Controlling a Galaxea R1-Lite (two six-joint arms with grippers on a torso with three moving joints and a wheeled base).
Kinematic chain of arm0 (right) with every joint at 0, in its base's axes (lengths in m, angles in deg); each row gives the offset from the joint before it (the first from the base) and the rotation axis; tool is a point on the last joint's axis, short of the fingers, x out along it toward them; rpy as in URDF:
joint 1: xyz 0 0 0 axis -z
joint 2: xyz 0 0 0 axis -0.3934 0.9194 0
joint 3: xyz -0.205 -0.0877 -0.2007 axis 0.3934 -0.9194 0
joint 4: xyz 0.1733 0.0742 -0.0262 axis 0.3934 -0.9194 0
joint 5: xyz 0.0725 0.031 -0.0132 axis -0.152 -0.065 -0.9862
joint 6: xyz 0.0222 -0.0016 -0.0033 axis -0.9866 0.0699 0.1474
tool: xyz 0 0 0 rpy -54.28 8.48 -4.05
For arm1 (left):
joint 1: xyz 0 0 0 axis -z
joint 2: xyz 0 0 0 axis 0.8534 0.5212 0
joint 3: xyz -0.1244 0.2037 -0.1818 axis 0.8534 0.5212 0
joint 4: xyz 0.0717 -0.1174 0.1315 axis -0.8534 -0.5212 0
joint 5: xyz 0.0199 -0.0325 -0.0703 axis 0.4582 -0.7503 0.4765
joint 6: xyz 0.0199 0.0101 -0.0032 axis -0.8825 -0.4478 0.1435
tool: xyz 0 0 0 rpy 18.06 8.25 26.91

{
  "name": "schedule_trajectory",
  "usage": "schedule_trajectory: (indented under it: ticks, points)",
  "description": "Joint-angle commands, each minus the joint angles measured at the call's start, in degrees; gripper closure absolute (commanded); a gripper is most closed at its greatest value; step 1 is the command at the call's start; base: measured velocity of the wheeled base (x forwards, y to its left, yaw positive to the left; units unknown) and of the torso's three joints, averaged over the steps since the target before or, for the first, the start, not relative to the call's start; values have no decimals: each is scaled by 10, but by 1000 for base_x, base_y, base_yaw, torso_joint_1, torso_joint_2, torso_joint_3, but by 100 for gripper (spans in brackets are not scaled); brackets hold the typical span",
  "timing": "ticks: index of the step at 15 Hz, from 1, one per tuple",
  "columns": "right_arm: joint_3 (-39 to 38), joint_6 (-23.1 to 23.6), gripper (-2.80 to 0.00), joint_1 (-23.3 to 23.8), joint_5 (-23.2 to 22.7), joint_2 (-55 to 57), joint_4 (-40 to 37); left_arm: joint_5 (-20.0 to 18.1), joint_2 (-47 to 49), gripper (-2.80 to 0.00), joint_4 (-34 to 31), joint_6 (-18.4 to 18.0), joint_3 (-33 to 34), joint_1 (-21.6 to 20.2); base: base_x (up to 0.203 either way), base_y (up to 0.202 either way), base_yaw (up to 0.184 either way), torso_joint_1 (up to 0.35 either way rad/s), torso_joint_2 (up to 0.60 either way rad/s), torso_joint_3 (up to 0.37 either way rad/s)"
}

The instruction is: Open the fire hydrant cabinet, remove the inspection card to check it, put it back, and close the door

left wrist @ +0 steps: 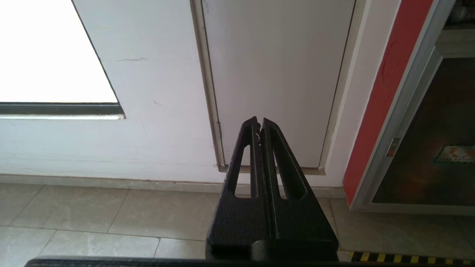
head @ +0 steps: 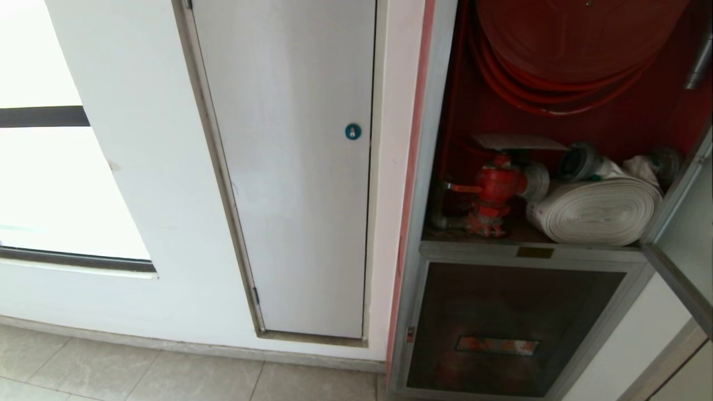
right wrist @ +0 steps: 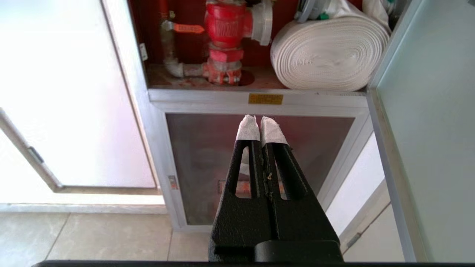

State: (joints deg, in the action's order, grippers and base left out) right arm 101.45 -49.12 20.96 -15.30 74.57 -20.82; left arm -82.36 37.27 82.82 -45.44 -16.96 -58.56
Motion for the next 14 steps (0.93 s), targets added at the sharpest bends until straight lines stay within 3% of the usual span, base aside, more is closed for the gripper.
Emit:
schedule_trajectory:
  ticks: [1, 14]
  points:
    - [-6, 0, 0, -1, -2, -79, -24, 0, -1, 0, 0, 0, 4, 1, 0, 0, 0, 0, 0, 0]
    - [-205, 3, 0, 17, -107, -324, -48, 0, -1, 0, 0, 0, 4, 0, 0, 0, 0, 0, 0, 0]
